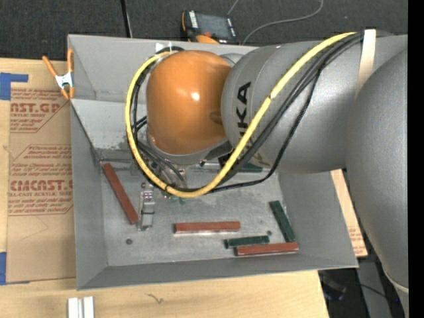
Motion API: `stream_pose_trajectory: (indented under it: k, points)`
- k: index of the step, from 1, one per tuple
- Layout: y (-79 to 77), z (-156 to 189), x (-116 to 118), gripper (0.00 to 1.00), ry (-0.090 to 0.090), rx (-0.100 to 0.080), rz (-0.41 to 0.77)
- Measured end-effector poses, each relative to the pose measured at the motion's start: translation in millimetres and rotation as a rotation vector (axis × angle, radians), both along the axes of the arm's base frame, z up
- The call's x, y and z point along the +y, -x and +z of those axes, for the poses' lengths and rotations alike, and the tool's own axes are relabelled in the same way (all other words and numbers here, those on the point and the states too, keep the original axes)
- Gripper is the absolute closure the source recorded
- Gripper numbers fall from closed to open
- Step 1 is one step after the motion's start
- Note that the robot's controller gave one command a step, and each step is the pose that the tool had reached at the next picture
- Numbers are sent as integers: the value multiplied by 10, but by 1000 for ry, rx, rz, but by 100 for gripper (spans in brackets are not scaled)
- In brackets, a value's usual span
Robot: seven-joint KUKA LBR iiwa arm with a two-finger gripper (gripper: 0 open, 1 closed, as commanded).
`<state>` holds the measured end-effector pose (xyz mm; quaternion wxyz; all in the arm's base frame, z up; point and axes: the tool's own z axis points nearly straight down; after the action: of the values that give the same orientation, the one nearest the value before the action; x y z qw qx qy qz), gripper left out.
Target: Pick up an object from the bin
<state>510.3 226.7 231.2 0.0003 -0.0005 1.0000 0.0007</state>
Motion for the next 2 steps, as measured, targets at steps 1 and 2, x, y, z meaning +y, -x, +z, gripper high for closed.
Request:
stream_pose_trajectory:
  k: [1, 2]
  points:
    - [-591, -988, -828, 0, 5, 4, 164]
    - [233, -1516, -1183, 0, 3, 8, 11]
